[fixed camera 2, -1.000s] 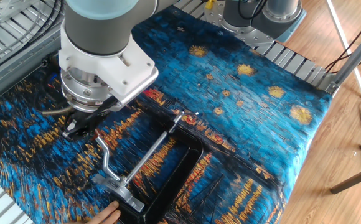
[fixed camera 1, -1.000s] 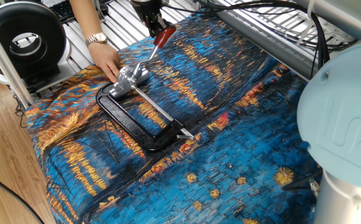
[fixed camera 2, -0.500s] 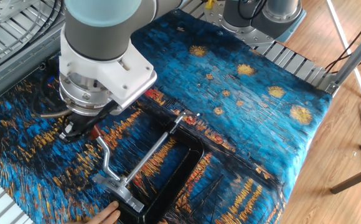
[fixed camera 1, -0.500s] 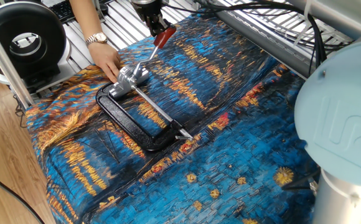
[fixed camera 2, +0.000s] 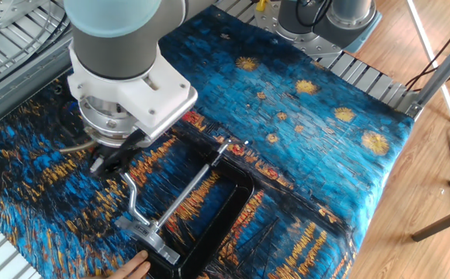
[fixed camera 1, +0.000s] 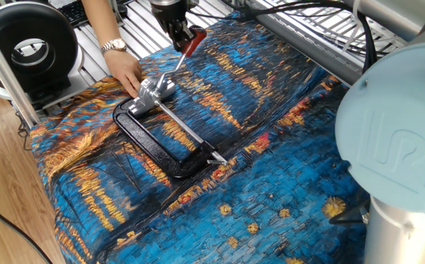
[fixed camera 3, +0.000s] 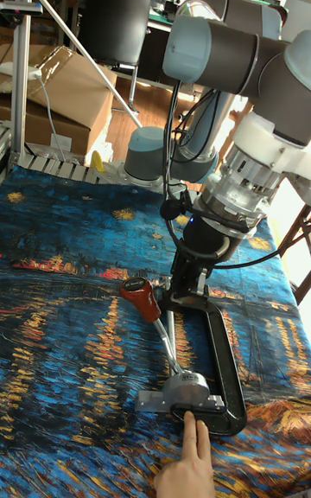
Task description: Pull up the lever
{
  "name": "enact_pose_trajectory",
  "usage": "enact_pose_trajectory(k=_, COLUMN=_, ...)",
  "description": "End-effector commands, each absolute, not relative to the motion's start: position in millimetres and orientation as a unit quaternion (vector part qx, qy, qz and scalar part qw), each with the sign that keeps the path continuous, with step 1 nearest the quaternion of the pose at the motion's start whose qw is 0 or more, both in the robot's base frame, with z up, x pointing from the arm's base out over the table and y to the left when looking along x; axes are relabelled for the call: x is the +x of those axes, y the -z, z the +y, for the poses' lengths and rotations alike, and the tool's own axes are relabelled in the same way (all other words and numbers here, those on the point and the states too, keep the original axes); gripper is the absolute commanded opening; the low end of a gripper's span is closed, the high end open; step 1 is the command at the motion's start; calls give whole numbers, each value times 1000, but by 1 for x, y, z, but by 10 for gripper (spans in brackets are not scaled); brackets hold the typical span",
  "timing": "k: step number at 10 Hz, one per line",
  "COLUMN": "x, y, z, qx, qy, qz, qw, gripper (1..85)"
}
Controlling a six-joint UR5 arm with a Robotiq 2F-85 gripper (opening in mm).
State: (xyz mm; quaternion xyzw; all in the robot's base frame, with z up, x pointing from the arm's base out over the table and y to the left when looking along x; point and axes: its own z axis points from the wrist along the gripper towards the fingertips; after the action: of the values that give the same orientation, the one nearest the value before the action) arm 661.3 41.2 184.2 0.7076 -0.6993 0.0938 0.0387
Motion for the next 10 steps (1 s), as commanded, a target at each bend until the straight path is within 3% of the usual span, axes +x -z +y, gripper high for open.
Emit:
enact_pose_trajectory(k=1, x=651, y=-188, z=48, qx=700, qy=-86, qz=-707, qw=51, gripper=73)
enact_pose_trajectory(k=10, x=666, y=-199, z=21, qx=715, qy=-142, qz=-682, qw=62, gripper=77)
